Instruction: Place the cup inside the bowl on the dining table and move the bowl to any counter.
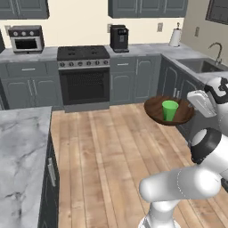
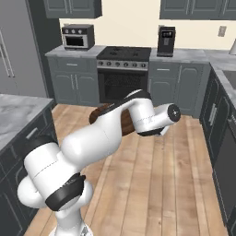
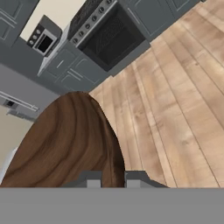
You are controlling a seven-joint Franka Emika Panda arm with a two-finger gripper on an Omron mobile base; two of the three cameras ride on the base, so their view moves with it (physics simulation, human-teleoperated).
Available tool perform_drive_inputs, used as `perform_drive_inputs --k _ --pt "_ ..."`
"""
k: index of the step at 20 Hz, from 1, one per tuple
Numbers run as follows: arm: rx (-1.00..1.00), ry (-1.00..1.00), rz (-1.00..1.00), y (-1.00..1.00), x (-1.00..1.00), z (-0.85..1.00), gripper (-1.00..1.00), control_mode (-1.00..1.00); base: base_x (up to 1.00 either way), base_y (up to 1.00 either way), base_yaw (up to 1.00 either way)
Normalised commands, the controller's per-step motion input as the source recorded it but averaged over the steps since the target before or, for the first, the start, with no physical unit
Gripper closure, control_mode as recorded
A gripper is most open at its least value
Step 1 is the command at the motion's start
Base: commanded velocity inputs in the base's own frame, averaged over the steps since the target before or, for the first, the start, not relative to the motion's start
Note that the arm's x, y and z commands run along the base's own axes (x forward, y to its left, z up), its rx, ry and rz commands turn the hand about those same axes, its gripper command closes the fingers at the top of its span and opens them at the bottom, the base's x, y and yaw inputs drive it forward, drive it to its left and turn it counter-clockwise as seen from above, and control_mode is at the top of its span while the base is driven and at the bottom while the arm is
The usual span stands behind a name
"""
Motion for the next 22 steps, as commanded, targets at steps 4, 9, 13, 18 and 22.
perform_drive_inputs --k 4,9,13,18,22 --pt "0.00 0.00 0.00 0.00 0.00 0.00 1.00 1.00 1.00 -0.21 0.00" --pt "0.00 0.00 0.00 0.00 0.00 0.00 1.00 1.00 0.98 -0.24 0.00" --pt "0.00 0.00 0.00 0.00 0.00 0.00 1.00 1.00 0.64 -0.30 -0.01" --pt "0.00 0.00 0.00 0.00 0.00 0.00 1.00 1.00 0.36 -0.08 -0.12" --pt "0.00 0.00 0.00 0.00 0.00 0.00 1.00 1.00 0.40 0.00 -0.21"
